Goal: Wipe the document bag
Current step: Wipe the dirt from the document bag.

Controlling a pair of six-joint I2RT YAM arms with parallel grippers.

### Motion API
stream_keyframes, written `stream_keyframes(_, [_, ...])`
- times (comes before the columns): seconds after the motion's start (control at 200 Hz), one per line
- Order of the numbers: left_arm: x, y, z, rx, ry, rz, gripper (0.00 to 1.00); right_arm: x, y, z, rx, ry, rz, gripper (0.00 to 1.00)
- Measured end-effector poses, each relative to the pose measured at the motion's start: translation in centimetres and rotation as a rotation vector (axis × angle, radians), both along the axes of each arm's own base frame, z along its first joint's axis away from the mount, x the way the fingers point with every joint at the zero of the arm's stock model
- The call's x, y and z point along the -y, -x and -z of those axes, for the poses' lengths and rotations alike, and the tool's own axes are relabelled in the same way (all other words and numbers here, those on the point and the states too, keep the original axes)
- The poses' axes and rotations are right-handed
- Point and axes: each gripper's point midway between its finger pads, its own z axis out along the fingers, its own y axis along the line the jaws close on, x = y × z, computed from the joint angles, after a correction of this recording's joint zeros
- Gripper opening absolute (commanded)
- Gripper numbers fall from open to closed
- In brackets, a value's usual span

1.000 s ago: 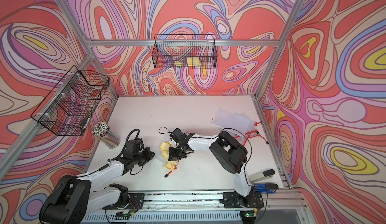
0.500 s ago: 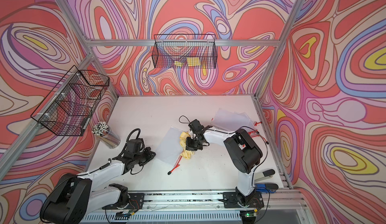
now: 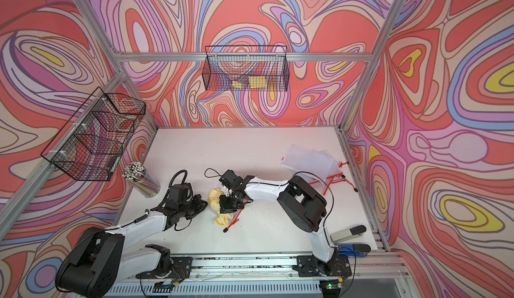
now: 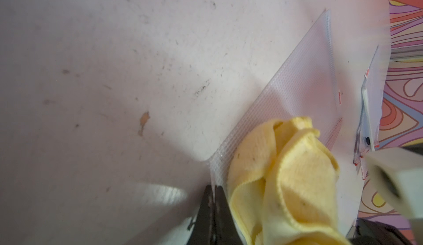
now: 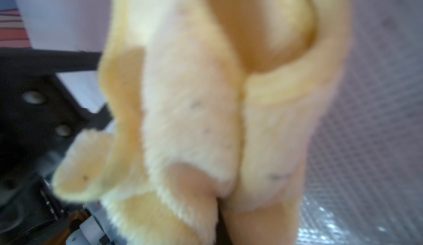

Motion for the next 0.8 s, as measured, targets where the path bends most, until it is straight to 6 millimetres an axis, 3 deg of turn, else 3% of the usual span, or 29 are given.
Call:
stream_keyframes(0.13, [0.0,0.0,0.0,0.000,0.000,0.000,0.00,1.1,0.1,0.5,-0.008,0.023,0.015,0.00])
stream_keyframes(0.23, [0.0,0.0,0.0,0.000,0.000,0.000,0.00,3.2,0.4,0.6,-0.015,0.051,0.040,0.00])
stream_keyframes(0.356, [0.1,0.1,0.0,-0.004,0.005,0.007,0.00,8.0,-0.9,0.5,-0.027,0.090,0.128,0.00])
stream_keyframes(0.526, [-0.2,0.1,-0.1,-0.007,-0.017,0.006,0.00,16.3,-3.6,0.2,-0.019,0.201,0.305,0.00])
stream_keyframes(0.581, [-0.2,0.0,-0.5,-0.008,-0.029,0.010,0.00,17.7,-4.0,-0.8,0.011,0.226,0.333,0.00])
stream_keyframes(0.666, [-0.1,-0.8,-2.2,0.018,-0.033,0.022,0.00,18.2,-4.6,-3.4,0.084,0.214,0.352,0.00])
stream_keyframes(0.736, [0.4,-2.2,-4.8,0.064,-0.027,0.039,0.00,18.1,-5.6,-6.9,0.177,0.169,0.376,0.00])
stream_keyframes(0.801, [1.4,-4.0,-8.4,0.131,-0.010,0.069,0.00,18.2,-6.7,-10.6,0.279,0.116,0.414,0.00])
